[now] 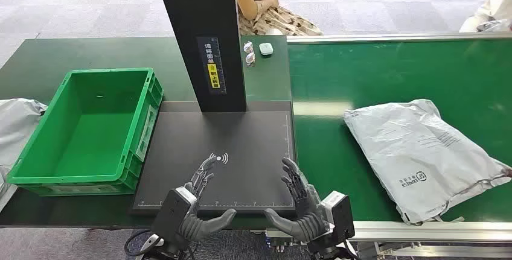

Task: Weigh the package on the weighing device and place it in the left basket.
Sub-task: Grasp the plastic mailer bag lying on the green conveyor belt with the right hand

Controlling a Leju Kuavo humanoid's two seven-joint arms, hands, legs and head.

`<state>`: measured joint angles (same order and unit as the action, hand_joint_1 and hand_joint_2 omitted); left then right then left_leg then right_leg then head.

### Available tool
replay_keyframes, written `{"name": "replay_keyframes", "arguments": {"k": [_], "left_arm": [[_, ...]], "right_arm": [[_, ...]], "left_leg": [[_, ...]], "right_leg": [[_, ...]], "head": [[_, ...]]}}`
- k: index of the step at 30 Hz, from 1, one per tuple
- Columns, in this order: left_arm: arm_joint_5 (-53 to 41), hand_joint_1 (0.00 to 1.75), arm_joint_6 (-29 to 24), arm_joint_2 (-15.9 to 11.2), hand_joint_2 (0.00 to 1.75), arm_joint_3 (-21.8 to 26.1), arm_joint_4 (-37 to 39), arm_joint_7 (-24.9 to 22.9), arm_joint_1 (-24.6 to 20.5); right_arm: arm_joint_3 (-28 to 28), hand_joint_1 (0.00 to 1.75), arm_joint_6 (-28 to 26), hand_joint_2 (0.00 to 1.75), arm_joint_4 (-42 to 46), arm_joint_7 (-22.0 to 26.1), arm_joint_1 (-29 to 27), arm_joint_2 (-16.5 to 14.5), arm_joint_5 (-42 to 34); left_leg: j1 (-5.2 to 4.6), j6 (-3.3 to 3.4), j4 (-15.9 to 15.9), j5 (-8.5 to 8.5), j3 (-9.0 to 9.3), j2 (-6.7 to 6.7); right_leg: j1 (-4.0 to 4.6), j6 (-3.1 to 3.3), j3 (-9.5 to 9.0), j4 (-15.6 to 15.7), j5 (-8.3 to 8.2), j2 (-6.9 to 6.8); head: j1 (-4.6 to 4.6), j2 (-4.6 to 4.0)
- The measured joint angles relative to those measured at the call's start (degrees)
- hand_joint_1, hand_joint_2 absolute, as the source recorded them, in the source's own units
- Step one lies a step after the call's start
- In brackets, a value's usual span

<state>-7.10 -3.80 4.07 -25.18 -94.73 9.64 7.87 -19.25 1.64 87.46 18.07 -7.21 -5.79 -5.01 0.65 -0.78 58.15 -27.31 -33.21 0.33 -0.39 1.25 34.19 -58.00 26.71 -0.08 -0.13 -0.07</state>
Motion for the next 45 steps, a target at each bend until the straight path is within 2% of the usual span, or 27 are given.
{"name": "replay_keyframes", "arguments": {"k": [18, 20, 24, 25, 27, 36, 45], "left_arm": [[0.08, 0.00, -0.42, -0.01, 1.75, -0.06, 0.00, -0.02, 0.00], [0.08, 0.00, -0.45, -0.01, 1.75, -0.07, -0.01, -0.10, 0.01], [-0.46, 0.00, -0.22, -0.07, 1.75, -0.07, -0.27, -1.04, 0.46], [-0.63, 0.00, -0.01, -0.10, 1.75, -0.07, -0.39, -1.15, 0.66], [-0.83, 0.00, 0.51, -0.16, 1.75, -0.07, -0.52, -1.18, 0.95], [-0.58, 0.00, 2.25, -0.26, 1.75, -0.09, -0.45, -0.12, 0.89], [0.42, 0.00, 3.38, -0.31, 1.75, -0.18, 0.45, 1.15, -0.09]], "right_arm": [[-0.14, 0.00, -1.28, 1.75, 0.02, -0.59, -0.14, 0.03, 0.60], [-0.14, 0.00, -6.05, 1.75, 0.20, -1.88, -0.16, 0.13, 5.92], [2.21, 0.00, -23.90, 1.75, 3.08, -9.95, -0.24, 1.14, 35.02], [3.68, 0.00, -25.87, 1.75, 4.27, -11.91, -0.24, 1.50, 41.45], [6.90, 0.00, -26.56, 1.75, 6.47, -14.40, -0.23, 2.18, 49.50], [15.49, 0.00, -27.36, 1.75, 10.87, -19.27, -0.11, 4.94, 63.65], [23.18, 0.00, -26.25, 1.75, 9.30, -21.46, 2.81, 10.32, 65.80]], "left_leg": [[0.00, 0.00, 0.00, 0.00, 0.00, 0.00], [0.00, 0.00, 0.00, 0.00, 0.00, 0.00], [-0.03, 0.01, 0.01, 0.00, 0.01, 0.00], [-0.03, 0.01, 0.01, 0.00, 0.01, 0.00], [-0.04, 0.01, 0.02, 0.00, 0.00, 0.00], [-0.02, 0.01, 0.02, 0.00, 0.02, -0.01], [-0.03, 0.04, 0.03, 0.01, 0.01, -0.01]], "right_leg": [[0.00, 0.00, 0.00, 0.00, 0.00, 0.00], [0.00, 0.00, 0.00, 0.00, 0.00, 0.00], [0.00, -0.01, 0.00, 0.01, -0.01, 0.00], [0.00, -0.01, 0.00, 0.01, -0.01, 0.00], [-0.01, -0.01, -0.01, 0.02, -0.01, -0.01], [-0.05, -0.01, -0.01, 0.02, -0.01, -0.01], [-0.05, -0.03, -0.03, 0.03, -0.02, -0.01]], "head": [[0.00, 0.00], [-0.01, 0.00], [-0.01, 0.00], [-0.01, 0.00], [0.00, 0.00], [-0.01, 0.00], [-0.01, 0.00]]}}
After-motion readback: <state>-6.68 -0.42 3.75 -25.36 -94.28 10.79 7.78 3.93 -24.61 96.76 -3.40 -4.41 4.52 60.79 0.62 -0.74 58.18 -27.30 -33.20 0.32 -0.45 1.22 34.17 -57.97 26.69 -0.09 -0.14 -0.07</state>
